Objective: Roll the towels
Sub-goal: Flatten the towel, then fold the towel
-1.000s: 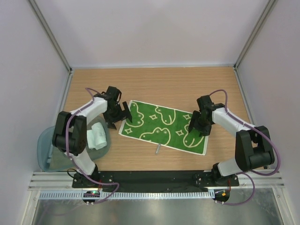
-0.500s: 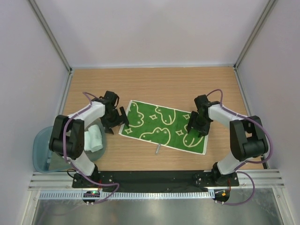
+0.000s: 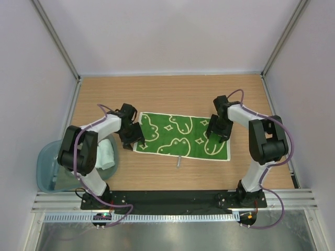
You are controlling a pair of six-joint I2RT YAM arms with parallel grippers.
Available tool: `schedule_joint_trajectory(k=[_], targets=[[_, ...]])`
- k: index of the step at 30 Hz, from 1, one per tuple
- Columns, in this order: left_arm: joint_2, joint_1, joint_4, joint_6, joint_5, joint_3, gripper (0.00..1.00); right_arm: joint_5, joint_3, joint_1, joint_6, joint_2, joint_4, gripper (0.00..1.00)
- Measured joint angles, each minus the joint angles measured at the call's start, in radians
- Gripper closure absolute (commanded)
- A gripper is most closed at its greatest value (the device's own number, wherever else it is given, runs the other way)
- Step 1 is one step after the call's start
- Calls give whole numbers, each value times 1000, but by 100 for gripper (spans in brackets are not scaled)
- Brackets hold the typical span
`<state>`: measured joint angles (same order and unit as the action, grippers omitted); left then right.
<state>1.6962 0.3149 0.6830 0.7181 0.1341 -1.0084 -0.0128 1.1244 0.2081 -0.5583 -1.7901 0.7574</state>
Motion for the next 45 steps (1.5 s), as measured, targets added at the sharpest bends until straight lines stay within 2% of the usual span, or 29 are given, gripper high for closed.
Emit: schedule_joint_trajectory(k=[6, 9, 13, 18, 22, 25, 28, 32, 33, 36, 45], targets=[[-13, 5, -15, 12, 2, 20, 40, -36, 60, -3, 18, -43, -15, 33], [-24, 9, -26, 16, 2, 33, 37, -48, 86, -14, 34, -60, -22, 33], [-42, 16, -39, 23, -3, 48, 37, -70, 87, -29, 42, -59, -27, 33], [-73, 28, -39, 35, -10, 84, 45, -99, 63, -35, 48, 6, -16, 33], [-83, 45, -43, 40, -14, 100, 47, -105, 55, -39, 50, 90, -3, 33], [-86, 57, -50, 47, -20, 107, 55, -104, 50, -39, 49, 140, 4, 33], [-86, 64, -58, 60, -24, 112, 71, -101, 32, -40, 49, 172, 11, 33], [-80, 68, -68, 61, -33, 114, 82, -80, -23, -43, 49, 218, 11, 33], [-78, 68, -69, 60, -33, 114, 89, -68, -44, -47, 48, 233, 11, 33], [-70, 68, -70, 61, -31, 107, 100, -24, -117, -72, 42, 287, 1, 33], [-69, 70, -83, 52, -27, 103, 100, 34, -267, -192, 1, 436, -14, 31]])
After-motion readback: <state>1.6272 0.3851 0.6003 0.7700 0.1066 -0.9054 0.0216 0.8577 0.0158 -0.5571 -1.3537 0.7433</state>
